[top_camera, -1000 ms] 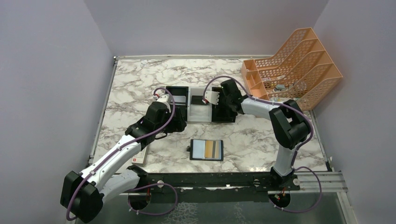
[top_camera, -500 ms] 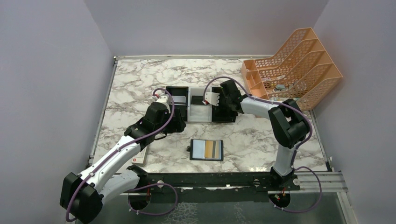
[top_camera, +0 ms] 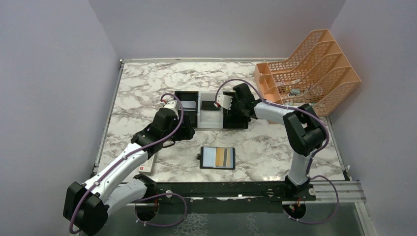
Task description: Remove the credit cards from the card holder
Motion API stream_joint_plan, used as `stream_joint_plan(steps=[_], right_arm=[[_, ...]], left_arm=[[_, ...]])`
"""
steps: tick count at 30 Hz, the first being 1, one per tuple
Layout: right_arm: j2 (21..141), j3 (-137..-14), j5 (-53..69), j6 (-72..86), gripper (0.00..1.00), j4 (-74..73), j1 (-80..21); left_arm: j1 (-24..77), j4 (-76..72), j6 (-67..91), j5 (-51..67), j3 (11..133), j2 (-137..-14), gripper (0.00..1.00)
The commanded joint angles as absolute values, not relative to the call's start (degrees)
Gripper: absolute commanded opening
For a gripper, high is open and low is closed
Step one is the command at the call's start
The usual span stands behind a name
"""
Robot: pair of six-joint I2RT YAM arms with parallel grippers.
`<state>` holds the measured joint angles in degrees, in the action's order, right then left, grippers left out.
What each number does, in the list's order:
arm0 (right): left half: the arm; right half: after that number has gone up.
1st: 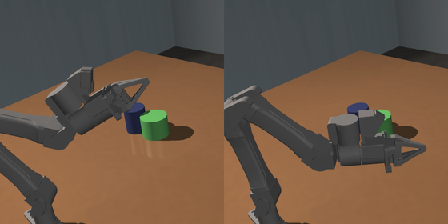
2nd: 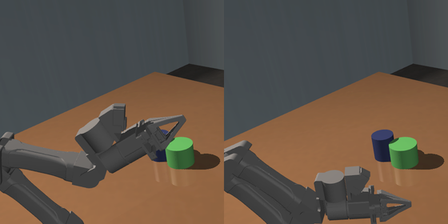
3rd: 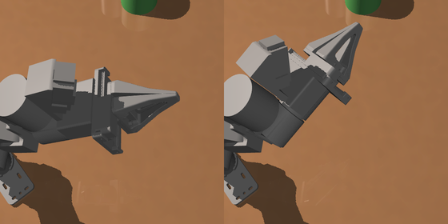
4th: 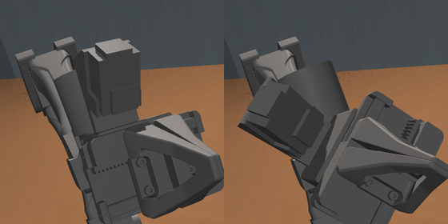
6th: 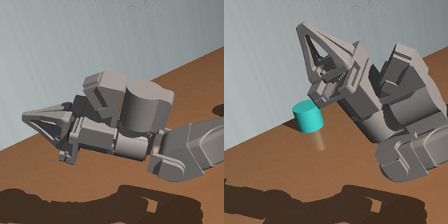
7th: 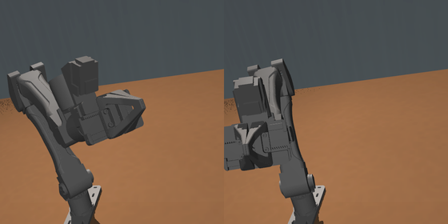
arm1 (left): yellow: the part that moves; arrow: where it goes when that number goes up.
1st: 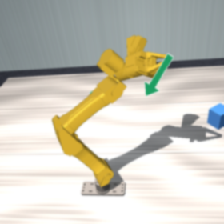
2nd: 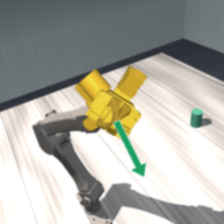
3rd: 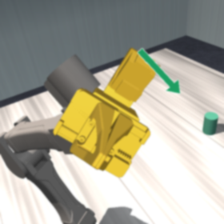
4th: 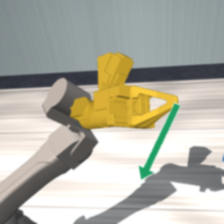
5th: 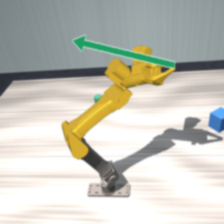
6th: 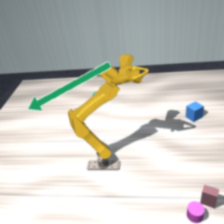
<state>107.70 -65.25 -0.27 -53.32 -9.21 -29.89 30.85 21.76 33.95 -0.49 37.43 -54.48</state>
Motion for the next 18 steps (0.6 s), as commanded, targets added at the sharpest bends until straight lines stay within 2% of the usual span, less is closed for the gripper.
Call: stream_joint_plan(steps=[1, 11, 18], right_arm=[[108.5, -66.6, -1.0, -49.8, 0.41, -5.4, -29.6], [108.0, -69.3, 1.7, -40.7, 0.4, -4.9, -29.6], [102.5, -69.5, 8.5, -17.4, 0.35, -3.8, -29.6]], left_arm=[[30.6, 21.9, 34.4, -1.4, 37.3, -53.7, 0.8], [30.6, 21.8, 35.0, -1.0, 37.6, -53.9, 0.8], [30.6, 21.5, 35.3, -1.1, 37.7, -53.7, 0.8]])
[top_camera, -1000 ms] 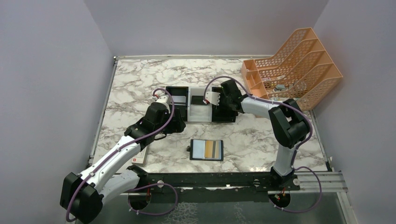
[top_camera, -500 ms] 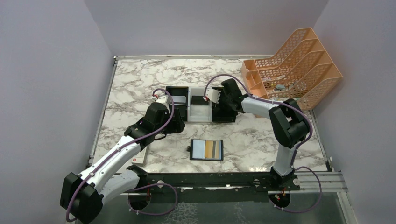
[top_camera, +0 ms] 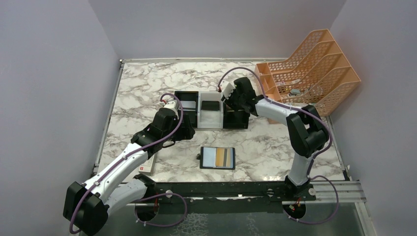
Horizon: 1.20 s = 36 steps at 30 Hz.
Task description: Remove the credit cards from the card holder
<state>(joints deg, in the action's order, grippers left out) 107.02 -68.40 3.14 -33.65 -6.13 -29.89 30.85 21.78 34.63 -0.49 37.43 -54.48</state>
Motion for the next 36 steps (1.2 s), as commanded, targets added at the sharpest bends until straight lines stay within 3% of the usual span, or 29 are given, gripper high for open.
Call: stream_joint_plan(steps=[1, 4, 7, 8, 18, 36], right_arm=[[101.9, -69.6, 7.9, -13.7, 0.33, -4.2, -29.6], [101.9, -72.5, 4.5, -0.9, 0.25, -10.5, -29.6], [103.2, -74.7, -0.2, 8.4, 0.04, -16.8, -29.6], [103.8, -74.8, -1.5, 10.0, 0.01, -18.0, -29.6], [107.2, -73.6, 1.4, 16.4, 0.01, -19.6, -29.6], [112.0, -73.4, -5.8, 17.7, 0.01, -18.2, -30.2]], left_arm=[[30.6, 21.4, 35.2, -1.2, 37.8, -53.7, 0.8], [30.6, 21.4, 35.1, -1.9, 38.1, -53.8, 0.8], [30.6, 21.0, 35.5, -2.4, 38.1, -53.5, 0.8], [30.6, 20.8, 35.6, -2.5, 38.1, -53.4, 0.8], [30.6, 19.8, 35.9, -2.5, 37.1, -53.0, 0.8], [30.6, 18.5, 35.7, -1.9, 36.9, -54.6, 0.8]])
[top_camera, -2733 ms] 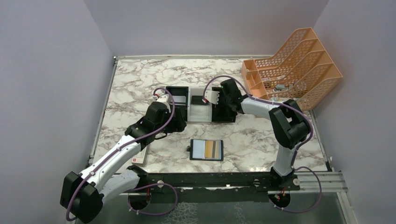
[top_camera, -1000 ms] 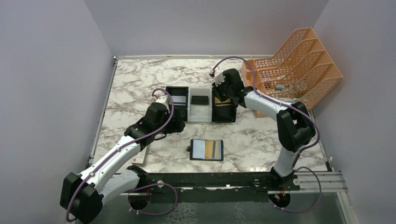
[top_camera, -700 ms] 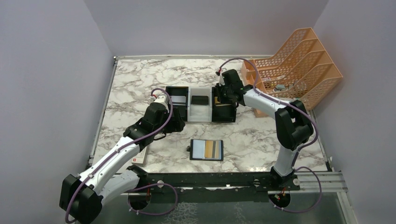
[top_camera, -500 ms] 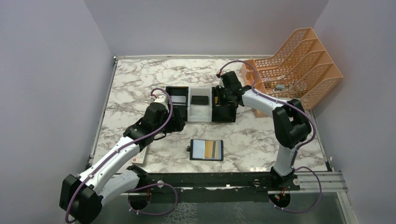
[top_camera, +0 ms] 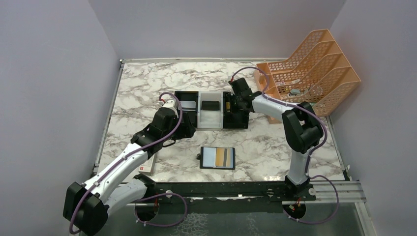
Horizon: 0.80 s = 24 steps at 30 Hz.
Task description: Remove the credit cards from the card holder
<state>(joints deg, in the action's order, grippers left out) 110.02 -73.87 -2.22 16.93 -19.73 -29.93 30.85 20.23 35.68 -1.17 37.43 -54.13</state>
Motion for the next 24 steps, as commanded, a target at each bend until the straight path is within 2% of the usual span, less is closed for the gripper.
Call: stream_joint_plan(steps=[1, 24], right_arm=[[112.2, -73.3, -5.8, 17.7, 0.01, -17.6, -30.3], [113.4, -71.4, -10.5, 22.0, 0.01, -10.5, -30.3]], left_arm=[[30.6, 18.3, 35.7, -1.7, 36.9, -54.7, 0.8], [30.6, 17.0, 35.9, -0.3, 36.6, -56.1, 0.8]])
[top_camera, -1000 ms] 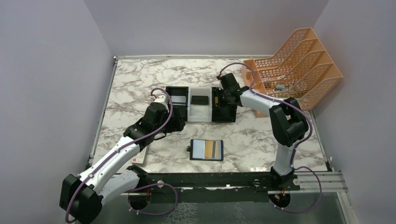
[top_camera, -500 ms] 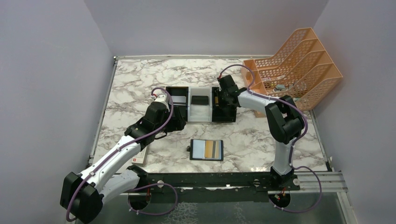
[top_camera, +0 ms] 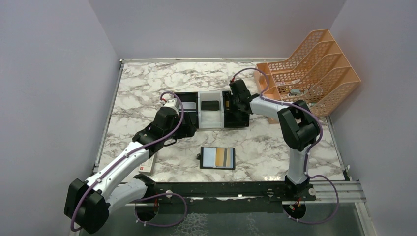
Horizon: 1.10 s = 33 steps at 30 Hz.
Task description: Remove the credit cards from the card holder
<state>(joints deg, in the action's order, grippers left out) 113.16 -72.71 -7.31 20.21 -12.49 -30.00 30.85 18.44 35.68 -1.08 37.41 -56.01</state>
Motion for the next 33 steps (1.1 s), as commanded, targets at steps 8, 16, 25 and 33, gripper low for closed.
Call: stream_joint_plan(steps=[8, 16, 25, 33], right_arm=[[105.5, -69.2, -5.9, 21.2, 0.07, -9.9, -30.3], [94.8, -63.9, -7.9, 21.0, 0.24, -10.5, -30.3], [73.5, -47.3, -4.1, 24.9, 0.4, -3.8, -30.3], [63.2, -36.9, 13.1, 27.3, 0.24, -1.0, -30.3]], left_arm=[[30.6, 16.9, 35.9, 0.7, 36.4, -55.3, 0.81], [30.6, 12.4, 36.0, 8.1, 35.2, -54.5, 0.81], [31.6, 3.8, 39.4, 20.8, 32.5, -56.2, 0.76], [46.3, -2.7, 45.8, 4.8, 31.5, -59.8, 0.66]])
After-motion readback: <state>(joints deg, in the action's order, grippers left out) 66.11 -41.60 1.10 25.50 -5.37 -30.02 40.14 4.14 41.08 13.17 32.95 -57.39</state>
